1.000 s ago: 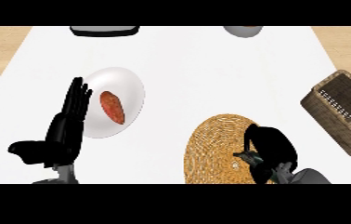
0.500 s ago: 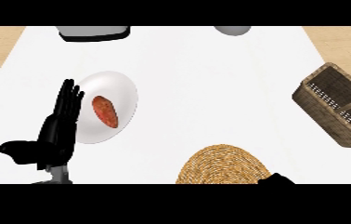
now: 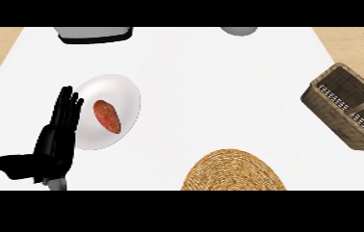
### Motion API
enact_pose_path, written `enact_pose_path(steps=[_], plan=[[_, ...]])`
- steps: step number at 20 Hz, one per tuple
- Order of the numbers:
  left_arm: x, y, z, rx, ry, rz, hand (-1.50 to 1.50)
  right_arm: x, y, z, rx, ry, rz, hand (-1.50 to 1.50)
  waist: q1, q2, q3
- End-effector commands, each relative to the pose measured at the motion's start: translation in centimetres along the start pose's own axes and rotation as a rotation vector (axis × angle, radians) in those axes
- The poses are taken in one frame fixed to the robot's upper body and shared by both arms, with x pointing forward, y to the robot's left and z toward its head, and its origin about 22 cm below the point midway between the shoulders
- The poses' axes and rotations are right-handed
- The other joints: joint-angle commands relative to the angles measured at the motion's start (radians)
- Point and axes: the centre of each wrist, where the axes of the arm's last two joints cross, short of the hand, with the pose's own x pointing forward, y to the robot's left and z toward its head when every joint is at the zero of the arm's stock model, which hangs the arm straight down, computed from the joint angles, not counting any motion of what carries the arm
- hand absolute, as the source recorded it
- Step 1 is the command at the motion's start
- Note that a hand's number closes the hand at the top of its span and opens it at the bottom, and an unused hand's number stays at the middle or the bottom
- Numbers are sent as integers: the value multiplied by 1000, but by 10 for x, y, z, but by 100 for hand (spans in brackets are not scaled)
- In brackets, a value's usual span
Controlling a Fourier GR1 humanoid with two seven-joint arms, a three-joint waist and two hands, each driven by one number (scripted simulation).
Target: Pick the eggplant from the placemat and place it in the basket
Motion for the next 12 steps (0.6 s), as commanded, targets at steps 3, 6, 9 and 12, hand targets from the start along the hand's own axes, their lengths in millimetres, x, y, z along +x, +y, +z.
enact_pose_path(steps=[3,6,9,12], plan=[[1,0,3,1,7,9,0,37,-34,9,-189,-114,-178,150,-19,-4,0],[2,5,4,15,8,14,0,41,-40,13,-200,-120,-218,150,-12,-1,-2],[0,0,7,5,6,7,0,37,-42,20,-192,-111,-220,150,-20,-2,-3],[8,3,1,18,-3,4,0,31,-45,26,-201,-44,-233,150,-22,1,-4]])
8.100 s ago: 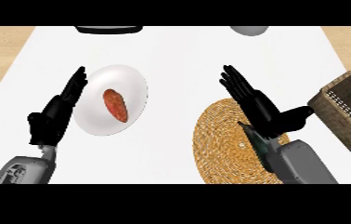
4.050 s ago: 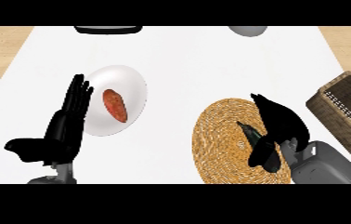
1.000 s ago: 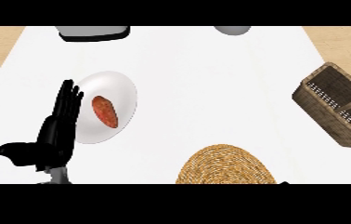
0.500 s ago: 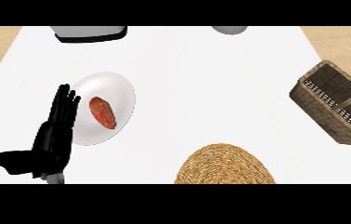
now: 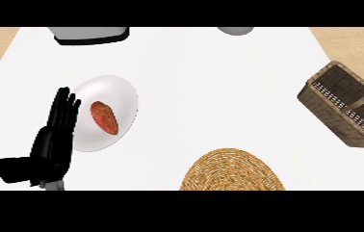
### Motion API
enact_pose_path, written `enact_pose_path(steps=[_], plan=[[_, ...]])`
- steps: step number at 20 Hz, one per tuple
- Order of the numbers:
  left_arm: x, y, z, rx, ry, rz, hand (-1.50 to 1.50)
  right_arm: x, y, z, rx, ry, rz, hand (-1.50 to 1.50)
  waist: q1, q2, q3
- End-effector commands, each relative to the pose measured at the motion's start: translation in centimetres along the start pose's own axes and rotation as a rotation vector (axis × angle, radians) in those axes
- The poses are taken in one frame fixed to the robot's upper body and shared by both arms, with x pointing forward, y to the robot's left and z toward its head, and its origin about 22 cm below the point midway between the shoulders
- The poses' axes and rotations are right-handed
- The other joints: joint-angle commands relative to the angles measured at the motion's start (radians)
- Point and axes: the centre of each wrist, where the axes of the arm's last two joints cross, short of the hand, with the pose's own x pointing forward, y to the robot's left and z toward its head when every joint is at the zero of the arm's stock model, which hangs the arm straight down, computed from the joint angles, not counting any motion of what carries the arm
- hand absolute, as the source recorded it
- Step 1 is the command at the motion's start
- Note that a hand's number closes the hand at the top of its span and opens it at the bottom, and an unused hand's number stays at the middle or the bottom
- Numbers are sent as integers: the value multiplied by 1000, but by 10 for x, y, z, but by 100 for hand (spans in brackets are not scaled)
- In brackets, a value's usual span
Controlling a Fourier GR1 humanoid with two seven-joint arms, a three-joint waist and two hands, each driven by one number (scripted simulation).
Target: Pick the eggplant from the placemat and place it in the basket
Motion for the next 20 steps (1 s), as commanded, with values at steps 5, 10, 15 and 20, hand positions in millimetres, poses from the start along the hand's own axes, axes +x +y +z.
enact_pose_path(steps=[5,10,15,20], plan=[[-2,5,7,-1,5,-10,0,-7,-38,3,-127,128,14,150,11,1,-2],[5,7,-6,-9,11,-8,0,-37,-80,7,-200,181,161,150,15,5,-2],[5,5,-8,-11,-7,-5,0,-59,-127,17,-256,220,121,150,32,7,-1],[-1,-14,3,-48,-6,1,0,-82,-190,52,-329,254,99,150,60,9,-1]])
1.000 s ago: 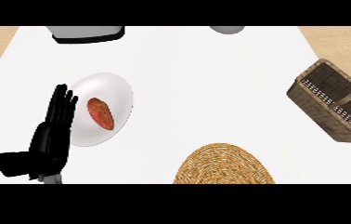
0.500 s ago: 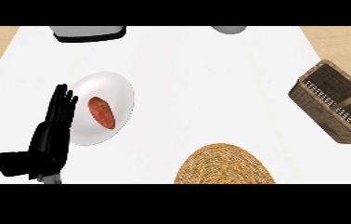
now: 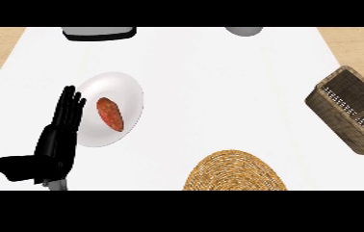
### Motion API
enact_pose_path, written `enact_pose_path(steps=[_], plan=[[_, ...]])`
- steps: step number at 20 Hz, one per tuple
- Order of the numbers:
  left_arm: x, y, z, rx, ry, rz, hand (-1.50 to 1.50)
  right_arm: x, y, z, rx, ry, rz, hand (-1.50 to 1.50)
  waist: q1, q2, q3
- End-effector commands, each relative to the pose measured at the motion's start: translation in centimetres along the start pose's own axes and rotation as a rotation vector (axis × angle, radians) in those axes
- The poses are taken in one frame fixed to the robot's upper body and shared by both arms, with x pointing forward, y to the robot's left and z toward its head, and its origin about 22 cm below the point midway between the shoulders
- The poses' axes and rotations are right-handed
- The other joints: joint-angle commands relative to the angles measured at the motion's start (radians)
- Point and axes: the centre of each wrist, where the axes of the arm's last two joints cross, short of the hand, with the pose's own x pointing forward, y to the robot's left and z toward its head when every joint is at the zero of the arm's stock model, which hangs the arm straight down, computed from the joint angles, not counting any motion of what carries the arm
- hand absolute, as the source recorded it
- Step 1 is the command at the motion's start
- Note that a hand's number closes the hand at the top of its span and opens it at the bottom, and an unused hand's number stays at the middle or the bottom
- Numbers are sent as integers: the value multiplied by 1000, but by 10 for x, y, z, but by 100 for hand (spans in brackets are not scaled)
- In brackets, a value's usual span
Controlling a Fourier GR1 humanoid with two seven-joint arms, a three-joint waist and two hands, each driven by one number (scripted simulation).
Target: Pick the eggplant from the placemat and place it in the basket
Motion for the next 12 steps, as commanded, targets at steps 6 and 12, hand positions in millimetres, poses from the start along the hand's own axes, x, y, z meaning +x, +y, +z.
enact_pose_path(steps=[6,12], plan=[[3,-13,-8,-56,-29,6,0,-51,-101,20,-61,56,11,150,59,12,2],[7,-18,-15,-48,-24,3,0,-73,-108,13,6,86,89,150,69,14,2]])
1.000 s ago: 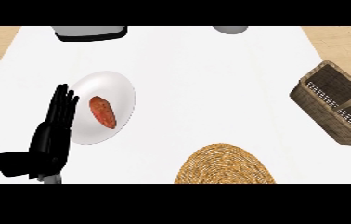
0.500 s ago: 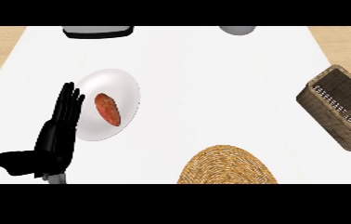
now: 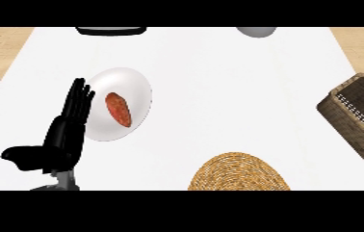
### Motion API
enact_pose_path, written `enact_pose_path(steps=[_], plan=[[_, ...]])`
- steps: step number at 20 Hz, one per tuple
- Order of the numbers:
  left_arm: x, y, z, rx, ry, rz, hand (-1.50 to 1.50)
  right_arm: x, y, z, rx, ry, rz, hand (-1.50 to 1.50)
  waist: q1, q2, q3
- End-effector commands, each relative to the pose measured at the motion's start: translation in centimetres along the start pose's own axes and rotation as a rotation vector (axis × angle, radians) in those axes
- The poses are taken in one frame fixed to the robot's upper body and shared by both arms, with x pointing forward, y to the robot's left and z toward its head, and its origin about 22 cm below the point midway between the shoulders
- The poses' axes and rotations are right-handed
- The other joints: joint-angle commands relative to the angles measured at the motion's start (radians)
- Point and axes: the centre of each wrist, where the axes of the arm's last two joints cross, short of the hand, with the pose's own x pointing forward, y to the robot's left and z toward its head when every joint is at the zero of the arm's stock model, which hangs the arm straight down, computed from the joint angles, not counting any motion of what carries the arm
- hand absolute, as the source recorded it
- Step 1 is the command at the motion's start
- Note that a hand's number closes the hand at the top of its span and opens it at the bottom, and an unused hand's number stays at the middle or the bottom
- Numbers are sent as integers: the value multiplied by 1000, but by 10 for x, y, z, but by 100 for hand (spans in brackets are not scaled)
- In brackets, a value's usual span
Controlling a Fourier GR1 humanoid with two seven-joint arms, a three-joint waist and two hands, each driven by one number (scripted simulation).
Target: Pick the eggplant from the placemat and place it in the basket
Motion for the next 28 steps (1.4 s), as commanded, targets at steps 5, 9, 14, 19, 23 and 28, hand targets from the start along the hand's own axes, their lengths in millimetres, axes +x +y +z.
enact_pose_path(steps=[5,9,14,19,23,28], plan=[[-4,-18,-2,-27,-11,7,0,-35,16,-11,53,18,51,150,12,2,0],[-7,-5,-2,-14,-1,12,0,-57,21,-14,36,30,-10,150,14,2,0],[14,7,0,-5,-17,-1,0,-83,21,-4,41,51,-25,150,17,1,1],[-9,-12,-7,-3,7,8,0,-84,28,-37,-24,123,-57,150,11,2,0],[-7,5,8,-14,3,10,0,-95,38,-44,56,135,-31,-150,11,1,0],[14,-4,1,-9,-10,5,0,-109,38,-45,39,85,-51,-150,12,0,0]])
